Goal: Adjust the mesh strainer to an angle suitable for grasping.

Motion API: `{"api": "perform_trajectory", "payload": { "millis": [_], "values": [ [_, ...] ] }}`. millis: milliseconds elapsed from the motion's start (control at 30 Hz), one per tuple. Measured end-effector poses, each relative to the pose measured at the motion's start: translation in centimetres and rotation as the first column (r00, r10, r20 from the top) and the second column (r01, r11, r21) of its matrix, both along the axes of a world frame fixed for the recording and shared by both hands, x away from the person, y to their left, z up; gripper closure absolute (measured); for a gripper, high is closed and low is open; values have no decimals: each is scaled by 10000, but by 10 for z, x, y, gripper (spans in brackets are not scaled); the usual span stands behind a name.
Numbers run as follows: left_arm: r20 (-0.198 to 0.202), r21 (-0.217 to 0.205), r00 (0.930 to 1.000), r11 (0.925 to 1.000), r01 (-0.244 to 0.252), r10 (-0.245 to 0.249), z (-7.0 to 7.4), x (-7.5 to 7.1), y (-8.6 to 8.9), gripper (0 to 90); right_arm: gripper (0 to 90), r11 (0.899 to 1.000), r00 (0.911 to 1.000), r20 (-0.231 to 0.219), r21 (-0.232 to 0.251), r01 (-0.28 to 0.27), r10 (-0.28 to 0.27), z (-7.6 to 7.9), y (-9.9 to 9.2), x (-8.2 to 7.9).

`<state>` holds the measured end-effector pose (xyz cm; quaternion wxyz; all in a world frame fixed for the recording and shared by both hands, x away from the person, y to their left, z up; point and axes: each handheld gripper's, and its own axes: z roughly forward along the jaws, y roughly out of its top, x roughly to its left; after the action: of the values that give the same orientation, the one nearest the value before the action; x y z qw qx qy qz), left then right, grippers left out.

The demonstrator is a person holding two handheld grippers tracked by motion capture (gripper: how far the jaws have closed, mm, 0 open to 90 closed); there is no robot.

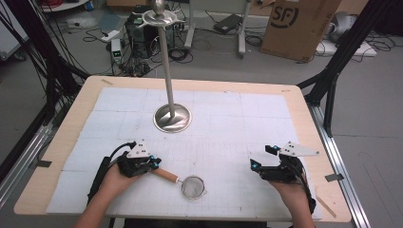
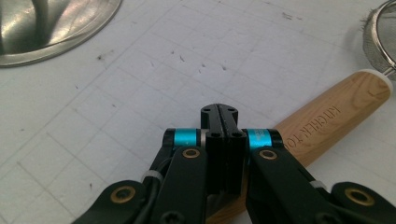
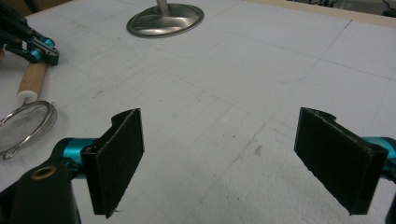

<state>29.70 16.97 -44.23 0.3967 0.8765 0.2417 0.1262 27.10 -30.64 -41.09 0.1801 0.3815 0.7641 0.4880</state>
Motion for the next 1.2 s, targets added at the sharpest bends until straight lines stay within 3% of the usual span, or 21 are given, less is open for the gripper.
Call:
{"api": "perform_trajectory", "payload": {
  "millis": [167,367,633,700,1000,1200],
  "values": [
    [24,-14,10000,10000,59,-59,2,-3,4,896,147,10000,10000,-19,-8,2,-2,0,0,0],
    [151,-450,9997,9988,176,-169,5,-3,5,886,147,10000,10000,5,-31,-1,1,0,0,0],
    [438,-870,9981,9950,481,-444,11,-6,4,761,147,10000,10000,19,-20,33,-33,0,-1,0],
    [560,-1095,9961,9912,739,-680,14,-8,3,734,147,10000,10000,1,-7,10,-10,0,-1,1],
    [646,-1102,9928,9881,1077,-1010,19,-9,-2,571,147,10000,10000,-6,16,34,-34,1,-2,0],
    [487,-864,9899,9868,1367,-1328,21,-9,-8,483,147,10000,10000,-23,40,42,-42,0,-2,1]
  ]
}}
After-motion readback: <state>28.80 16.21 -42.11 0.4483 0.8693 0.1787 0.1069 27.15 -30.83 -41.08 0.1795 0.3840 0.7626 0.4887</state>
